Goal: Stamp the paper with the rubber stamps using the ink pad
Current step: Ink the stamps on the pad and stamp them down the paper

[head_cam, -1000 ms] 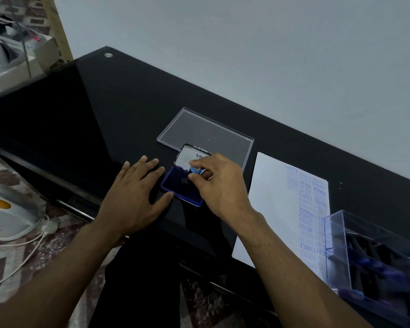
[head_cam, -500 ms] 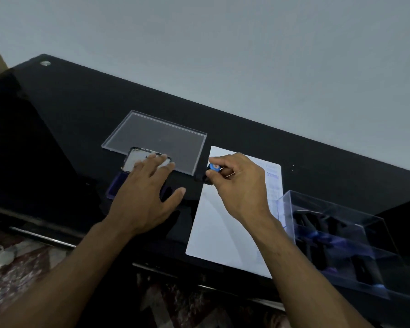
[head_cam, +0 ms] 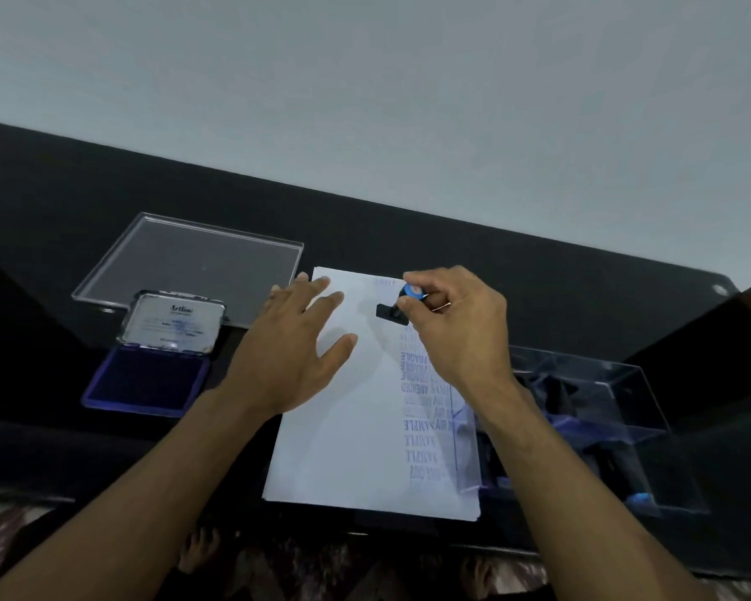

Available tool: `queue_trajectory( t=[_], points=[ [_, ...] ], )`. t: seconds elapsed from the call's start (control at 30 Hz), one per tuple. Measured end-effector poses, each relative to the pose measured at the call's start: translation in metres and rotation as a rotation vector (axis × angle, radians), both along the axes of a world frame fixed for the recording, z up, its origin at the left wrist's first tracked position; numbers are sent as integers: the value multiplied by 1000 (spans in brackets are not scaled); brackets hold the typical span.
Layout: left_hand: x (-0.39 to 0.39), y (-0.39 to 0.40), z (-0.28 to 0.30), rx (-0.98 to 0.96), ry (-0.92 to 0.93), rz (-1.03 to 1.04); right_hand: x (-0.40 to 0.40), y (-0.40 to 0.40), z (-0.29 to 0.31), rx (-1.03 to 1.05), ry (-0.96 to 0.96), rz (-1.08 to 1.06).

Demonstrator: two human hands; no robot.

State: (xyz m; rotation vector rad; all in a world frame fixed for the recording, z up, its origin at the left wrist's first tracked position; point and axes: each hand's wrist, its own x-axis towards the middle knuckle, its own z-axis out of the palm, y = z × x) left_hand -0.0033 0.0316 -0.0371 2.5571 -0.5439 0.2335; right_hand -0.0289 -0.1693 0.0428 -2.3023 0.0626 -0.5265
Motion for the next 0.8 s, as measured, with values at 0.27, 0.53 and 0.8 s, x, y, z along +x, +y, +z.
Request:
queue_trajectory(
  t=[0.27, 0.53, 0.8],
  points=[
    [24, -9, -12, 60, -5, -16, 17, -7, -7, -47, 44, -6],
    [33, -15, -25, 184, -13, -1, 24, -4, -17, -123, 117, 23],
    [34, -15, -30, 222, -39, -4, 27, 0, -26, -142, 147, 31]
  ],
)
